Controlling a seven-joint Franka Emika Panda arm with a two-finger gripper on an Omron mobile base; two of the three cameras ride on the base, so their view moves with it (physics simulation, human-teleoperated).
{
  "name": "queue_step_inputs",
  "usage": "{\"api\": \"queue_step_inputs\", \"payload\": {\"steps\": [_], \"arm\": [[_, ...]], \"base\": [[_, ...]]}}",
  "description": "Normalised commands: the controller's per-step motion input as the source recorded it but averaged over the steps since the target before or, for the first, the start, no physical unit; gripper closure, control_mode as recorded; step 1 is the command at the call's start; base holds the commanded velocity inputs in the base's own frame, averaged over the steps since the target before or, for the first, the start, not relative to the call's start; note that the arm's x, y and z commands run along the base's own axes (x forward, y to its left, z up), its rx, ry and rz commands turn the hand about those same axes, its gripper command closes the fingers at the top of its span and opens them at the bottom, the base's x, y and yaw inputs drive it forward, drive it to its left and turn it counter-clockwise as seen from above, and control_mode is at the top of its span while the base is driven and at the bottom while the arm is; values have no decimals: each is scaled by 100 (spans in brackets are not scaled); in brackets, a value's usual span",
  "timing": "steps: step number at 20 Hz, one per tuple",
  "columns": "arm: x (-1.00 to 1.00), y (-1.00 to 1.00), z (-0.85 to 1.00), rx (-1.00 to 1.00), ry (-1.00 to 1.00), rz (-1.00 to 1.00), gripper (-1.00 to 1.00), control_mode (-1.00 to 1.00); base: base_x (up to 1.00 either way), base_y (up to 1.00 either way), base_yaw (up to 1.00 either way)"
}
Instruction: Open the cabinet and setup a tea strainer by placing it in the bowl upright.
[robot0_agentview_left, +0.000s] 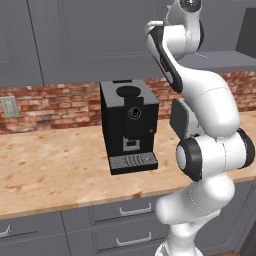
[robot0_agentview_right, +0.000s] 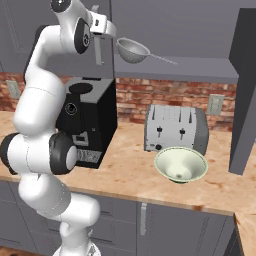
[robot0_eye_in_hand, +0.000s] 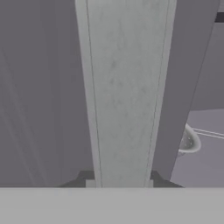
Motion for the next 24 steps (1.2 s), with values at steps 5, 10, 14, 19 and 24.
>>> {"api": "queue_step_inputs", "payload": {"steps": [5,10,14,19,24], "arm": [[-12,16,0,-1,0,0,100,-100],[-82,44,11,-2,-9,-7,100,-100],[-100,61,19,0,-19,-7,100,-100],[-100,72,30,-2,-22,-7,100,-100],[-100,78,49,-4,-25,-1,100,-100]], "base": [[0,0,0],[0,0,0],[0,0,0],[0,0,0],[0,0,0]]}}
